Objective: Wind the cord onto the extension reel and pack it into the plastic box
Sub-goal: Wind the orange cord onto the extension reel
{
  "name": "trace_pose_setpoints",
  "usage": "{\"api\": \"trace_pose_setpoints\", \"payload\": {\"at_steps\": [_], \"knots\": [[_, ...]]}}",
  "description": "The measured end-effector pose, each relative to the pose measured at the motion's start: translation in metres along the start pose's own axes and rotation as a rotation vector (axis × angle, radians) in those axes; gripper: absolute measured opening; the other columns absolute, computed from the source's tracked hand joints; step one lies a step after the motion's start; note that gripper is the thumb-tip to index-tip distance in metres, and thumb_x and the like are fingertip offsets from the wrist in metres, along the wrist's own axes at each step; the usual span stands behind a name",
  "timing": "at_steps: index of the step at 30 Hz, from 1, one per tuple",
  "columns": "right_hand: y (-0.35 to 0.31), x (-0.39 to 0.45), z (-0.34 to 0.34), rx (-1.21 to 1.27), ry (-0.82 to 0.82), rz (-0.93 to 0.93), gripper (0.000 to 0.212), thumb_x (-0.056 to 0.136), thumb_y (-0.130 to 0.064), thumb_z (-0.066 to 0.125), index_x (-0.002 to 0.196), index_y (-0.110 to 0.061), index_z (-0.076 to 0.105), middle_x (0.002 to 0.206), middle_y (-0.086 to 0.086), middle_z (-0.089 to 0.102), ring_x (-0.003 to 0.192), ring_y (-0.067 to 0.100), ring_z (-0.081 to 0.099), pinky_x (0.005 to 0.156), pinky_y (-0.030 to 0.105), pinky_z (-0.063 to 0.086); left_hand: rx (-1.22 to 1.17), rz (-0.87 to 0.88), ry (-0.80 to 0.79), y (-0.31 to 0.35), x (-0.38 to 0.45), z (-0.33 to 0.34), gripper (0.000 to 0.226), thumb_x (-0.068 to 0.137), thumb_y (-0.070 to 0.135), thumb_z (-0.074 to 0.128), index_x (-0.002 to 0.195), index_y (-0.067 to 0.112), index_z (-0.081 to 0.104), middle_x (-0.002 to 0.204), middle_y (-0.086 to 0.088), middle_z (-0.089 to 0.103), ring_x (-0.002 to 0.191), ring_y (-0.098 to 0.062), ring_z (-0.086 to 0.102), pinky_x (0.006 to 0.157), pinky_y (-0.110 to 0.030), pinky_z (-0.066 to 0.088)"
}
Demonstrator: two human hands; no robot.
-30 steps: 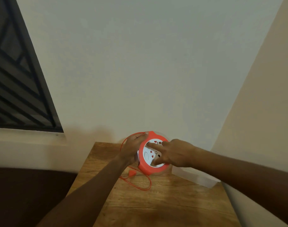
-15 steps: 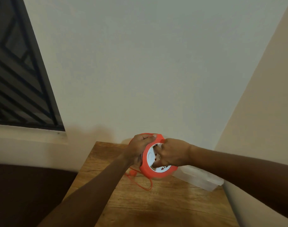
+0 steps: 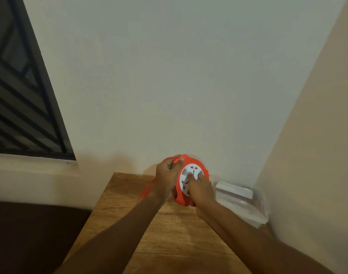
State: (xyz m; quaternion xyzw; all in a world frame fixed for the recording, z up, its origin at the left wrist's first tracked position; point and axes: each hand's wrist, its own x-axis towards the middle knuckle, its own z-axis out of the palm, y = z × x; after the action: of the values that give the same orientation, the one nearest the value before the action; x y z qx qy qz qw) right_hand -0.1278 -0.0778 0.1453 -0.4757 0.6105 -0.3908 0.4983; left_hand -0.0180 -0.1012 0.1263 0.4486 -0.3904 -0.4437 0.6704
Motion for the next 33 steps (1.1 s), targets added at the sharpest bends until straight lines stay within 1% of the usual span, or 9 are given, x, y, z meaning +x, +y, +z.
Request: {"api": "trace_pose_setpoints", "payload": {"at_steps": [2,4,7,11,14,19,24,29,33], "knots": [[-0.001,-0.003,-0.004,0.075,-0.083,0.077,0.055,0.099,-0.025,0.047,0.151,-0.028,0.032,0.113,0.006,0.068,0.075,0.026,0.071,0.056,0.030,0.055,-0.041,-0.053,0.001,-0.001,-0.001,-0.006,0.016,0.101,0.027,0.067,0.096,0.027,0.082,0.100,-0.009,0.083,0.093,-0.029,0.081,0.074,-0.041,0.067],[-0.002,-0.004,-0.010,-0.053,-0.137,0.018,0.064,0.094,-0.017,0.051,0.153,-0.025,0.026,0.116,0.002,0.063,0.070,0.024,0.070,0.049,0.028,0.053,-0.061,-0.082,0.006,-0.002,-0.002,-0.008,0.020,0.103,0.028,0.065,0.092,0.025,0.082,0.100,-0.014,0.082,0.092,-0.034,0.080,0.076,-0.048,0.067],[-0.003,-0.005,-0.023,-0.543,-0.102,-0.255,0.057,0.087,-0.022,0.061,0.141,-0.016,0.041,0.121,0.004,0.064,0.092,0.022,0.067,0.061,0.029,0.056,-0.065,-0.108,0.024,0.000,-0.004,-0.008,0.019,0.105,0.028,0.062,0.097,0.025,0.079,0.095,-0.005,0.083,0.085,-0.026,0.081,0.064,-0.037,0.066],[-0.019,0.002,-0.056,-1.181,-0.031,-0.766,0.031,0.089,-0.020,0.058,0.119,-0.025,0.065,0.119,0.004,0.068,0.095,0.025,0.067,0.072,0.032,0.054,-0.061,-0.136,0.005,0.006,0.002,-0.017,0.020,0.105,0.029,0.062,0.108,0.014,0.076,0.104,-0.016,0.081,0.091,-0.037,0.079,0.075,-0.046,0.066],[-0.035,0.015,-0.075,-1.581,-0.330,-1.130,0.040,0.087,-0.012,0.067,0.125,-0.024,0.064,0.144,0.010,0.049,0.102,0.031,0.065,0.071,0.038,0.056,-0.118,-0.173,-0.063,0.010,0.002,-0.020,0.020,0.105,0.026,0.062,0.106,0.014,0.077,0.106,-0.020,0.080,0.087,-0.035,0.080,0.067,-0.039,0.065],[-0.062,0.026,-0.082,-1.934,-0.639,-1.439,0.054,0.090,-0.015,0.070,0.136,-0.032,0.049,0.155,0.015,0.030,0.113,0.035,0.058,0.068,0.041,0.059,-0.061,-0.252,-0.198,0.008,0.005,-0.019,0.023,0.104,0.029,0.062,0.105,0.015,0.080,0.108,-0.019,0.080,0.089,-0.036,0.079,0.072,-0.042,0.066],[-0.076,0.022,-0.073,-2.106,-0.780,-1.495,0.074,0.092,-0.022,0.069,0.148,-0.046,0.027,0.152,0.013,0.031,0.118,0.036,0.055,0.068,0.037,0.053,0.015,-0.306,-0.266,0.006,0.003,-0.017,0.027,0.103,0.035,0.061,0.093,0.026,0.084,0.098,-0.012,0.082,0.080,-0.029,0.081,0.066,-0.035,0.064],[-0.064,0.012,-0.056,-2.278,-0.734,-1.462,0.073,0.087,-0.029,0.075,0.146,-0.046,0.034,0.142,0.015,0.045,0.112,0.032,0.061,0.070,0.037,0.055,0.004,-0.335,-0.262,0.005,0.005,-0.018,0.026,0.101,0.036,0.065,0.097,0.018,0.083,0.098,-0.016,0.081,0.080,-0.031,0.080,0.067,-0.038,0.064],[-0.066,0.016,-0.048,-2.292,-0.726,-1.604,0.074,0.083,-0.032,0.079,0.145,-0.039,0.040,0.133,0.020,0.055,0.104,0.035,0.064,0.076,0.041,0.057,0.005,-0.345,-0.263,0.004,0.007,-0.024,0.028,0.102,0.036,0.064,0.097,0.015,0.082,0.096,-0.016,0.080,0.078,-0.029,0.079,0.069,-0.038,0.064]]}}
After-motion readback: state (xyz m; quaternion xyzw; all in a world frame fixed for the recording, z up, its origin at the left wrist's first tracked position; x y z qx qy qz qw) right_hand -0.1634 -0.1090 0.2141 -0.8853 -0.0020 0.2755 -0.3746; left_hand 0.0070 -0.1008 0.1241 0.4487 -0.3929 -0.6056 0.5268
